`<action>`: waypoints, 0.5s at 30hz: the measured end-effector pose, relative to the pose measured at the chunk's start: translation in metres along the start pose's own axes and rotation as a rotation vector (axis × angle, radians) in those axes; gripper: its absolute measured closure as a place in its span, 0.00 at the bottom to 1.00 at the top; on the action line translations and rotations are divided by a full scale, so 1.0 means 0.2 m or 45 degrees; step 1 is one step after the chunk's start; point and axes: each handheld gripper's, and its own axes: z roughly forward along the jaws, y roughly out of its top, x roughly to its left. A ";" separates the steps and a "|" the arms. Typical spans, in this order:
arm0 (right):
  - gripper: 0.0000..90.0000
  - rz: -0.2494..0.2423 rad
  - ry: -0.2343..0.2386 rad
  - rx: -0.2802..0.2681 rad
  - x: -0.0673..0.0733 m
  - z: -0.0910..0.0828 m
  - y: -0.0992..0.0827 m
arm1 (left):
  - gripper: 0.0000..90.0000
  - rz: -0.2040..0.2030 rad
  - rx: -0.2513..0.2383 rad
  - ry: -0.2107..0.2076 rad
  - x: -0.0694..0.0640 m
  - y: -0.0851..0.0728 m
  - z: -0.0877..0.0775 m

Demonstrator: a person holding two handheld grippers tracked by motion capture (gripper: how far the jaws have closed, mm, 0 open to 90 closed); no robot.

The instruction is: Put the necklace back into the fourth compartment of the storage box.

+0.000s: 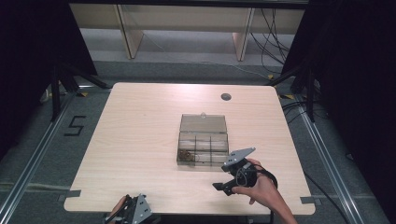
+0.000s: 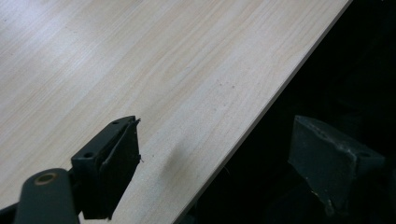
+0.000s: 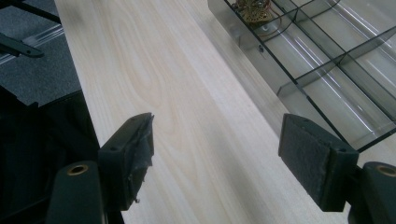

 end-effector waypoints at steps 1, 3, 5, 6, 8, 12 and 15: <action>0.31 0.012 0.000 0.007 0.00 -0.01 0.00 | 0.18 -0.004 0.000 -0.002 0.00 0.00 0.00; 0.31 0.007 -0.006 0.001 0.00 -0.01 -0.01 | 0.18 -0.004 0.000 -0.001 0.00 0.00 0.00; 0.31 0.009 -0.005 -0.003 0.00 -0.01 -0.02 | 0.18 0.000 0.001 -0.004 0.00 0.00 0.00; 0.31 0.013 -0.002 -0.018 0.00 -0.01 -0.03 | 0.18 -0.001 0.000 0.000 0.00 0.00 0.00; 0.31 0.009 -0.015 -0.028 0.00 -0.01 -0.04 | 0.18 0.001 0.002 -0.002 0.00 0.00 0.00; 0.31 0.004 0.008 -0.025 -0.01 -0.02 -0.07 | 0.18 0.001 0.003 -0.003 0.00 0.00 0.00; 0.31 0.015 0.000 -0.027 -0.01 -0.03 -0.08 | 0.18 -0.001 0.002 -0.006 0.00 0.00 0.00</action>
